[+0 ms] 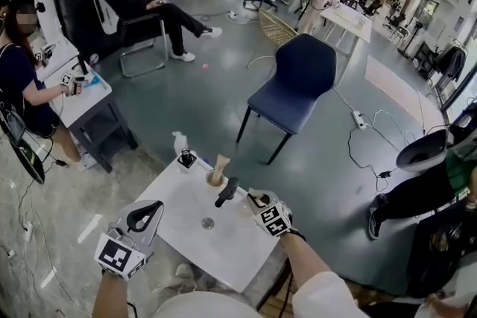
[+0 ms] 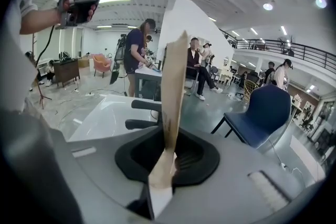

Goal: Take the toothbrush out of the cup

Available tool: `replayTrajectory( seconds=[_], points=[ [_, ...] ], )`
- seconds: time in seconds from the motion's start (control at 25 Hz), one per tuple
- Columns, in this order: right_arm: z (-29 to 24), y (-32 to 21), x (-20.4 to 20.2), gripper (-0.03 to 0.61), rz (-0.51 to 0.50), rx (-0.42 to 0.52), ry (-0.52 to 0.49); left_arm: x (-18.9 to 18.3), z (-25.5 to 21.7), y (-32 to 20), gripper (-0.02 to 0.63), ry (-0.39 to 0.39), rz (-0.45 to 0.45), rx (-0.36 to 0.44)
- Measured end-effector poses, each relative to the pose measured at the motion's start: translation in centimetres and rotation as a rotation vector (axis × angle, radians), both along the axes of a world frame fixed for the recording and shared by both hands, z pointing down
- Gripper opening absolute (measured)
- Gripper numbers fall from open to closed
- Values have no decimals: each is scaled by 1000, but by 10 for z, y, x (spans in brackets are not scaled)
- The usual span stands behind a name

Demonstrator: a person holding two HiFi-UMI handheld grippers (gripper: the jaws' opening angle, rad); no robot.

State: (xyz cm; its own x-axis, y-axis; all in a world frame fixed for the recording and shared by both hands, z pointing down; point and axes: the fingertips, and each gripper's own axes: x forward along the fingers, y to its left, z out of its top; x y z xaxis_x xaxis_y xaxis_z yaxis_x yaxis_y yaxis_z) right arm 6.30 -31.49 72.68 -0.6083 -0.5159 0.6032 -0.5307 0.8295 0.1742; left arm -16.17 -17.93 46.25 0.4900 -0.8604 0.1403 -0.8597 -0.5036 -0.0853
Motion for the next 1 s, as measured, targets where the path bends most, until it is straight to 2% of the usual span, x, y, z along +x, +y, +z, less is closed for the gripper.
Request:
replayTrajectory(
  seconds=[0.56, 1.0],
  points=[
    [-110, 19, 11, 41, 57, 84, -199, 26, -9, -7, 6, 45, 92, 39],
    [-183, 54, 28, 43, 98, 110, -347, 52, -16, -17, 6, 72, 168, 50]
  ],
)
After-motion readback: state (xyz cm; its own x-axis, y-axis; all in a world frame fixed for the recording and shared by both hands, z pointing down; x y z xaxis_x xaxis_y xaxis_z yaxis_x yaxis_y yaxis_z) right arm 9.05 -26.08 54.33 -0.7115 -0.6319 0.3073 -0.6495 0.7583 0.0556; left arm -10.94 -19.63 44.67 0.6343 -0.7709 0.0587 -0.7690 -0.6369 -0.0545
